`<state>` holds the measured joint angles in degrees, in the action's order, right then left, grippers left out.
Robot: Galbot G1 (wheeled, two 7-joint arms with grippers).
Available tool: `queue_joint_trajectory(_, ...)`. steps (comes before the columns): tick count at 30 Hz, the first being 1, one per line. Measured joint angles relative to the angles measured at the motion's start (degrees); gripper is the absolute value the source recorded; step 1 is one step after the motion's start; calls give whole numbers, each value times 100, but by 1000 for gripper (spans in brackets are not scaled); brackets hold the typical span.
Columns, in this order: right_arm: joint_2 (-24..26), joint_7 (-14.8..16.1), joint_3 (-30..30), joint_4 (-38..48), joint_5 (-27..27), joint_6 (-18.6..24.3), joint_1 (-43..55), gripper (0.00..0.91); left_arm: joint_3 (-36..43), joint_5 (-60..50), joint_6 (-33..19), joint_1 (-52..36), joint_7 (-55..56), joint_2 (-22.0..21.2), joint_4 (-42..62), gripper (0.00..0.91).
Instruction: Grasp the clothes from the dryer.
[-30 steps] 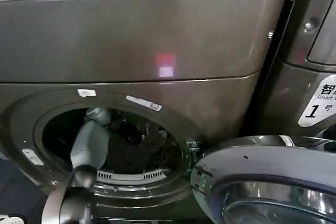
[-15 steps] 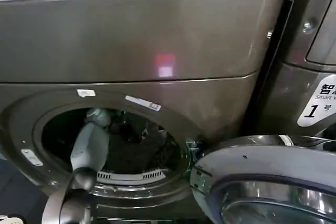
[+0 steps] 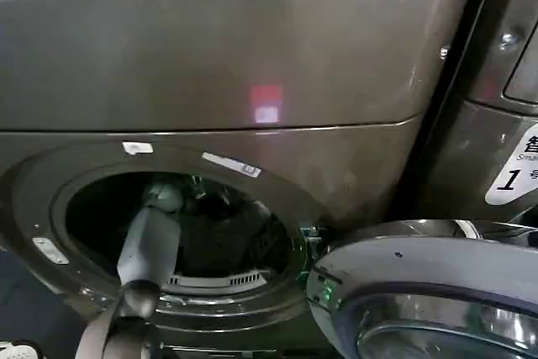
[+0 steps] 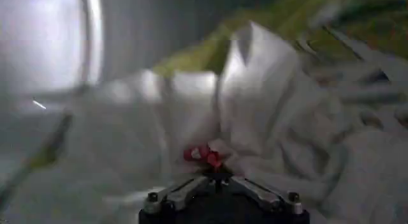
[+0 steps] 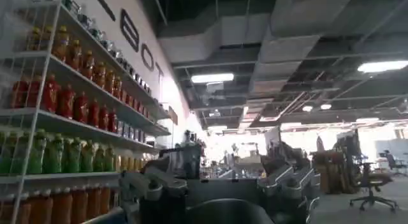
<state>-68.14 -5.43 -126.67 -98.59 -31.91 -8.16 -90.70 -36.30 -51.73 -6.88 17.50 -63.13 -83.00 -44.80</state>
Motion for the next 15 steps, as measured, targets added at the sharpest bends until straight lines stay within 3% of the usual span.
queue_joint_trajectory(15, -2, -28, 67, -167, -11, -51, 23, 907, 116, 1763, 955, 262, 3094, -307, -1103, 0)
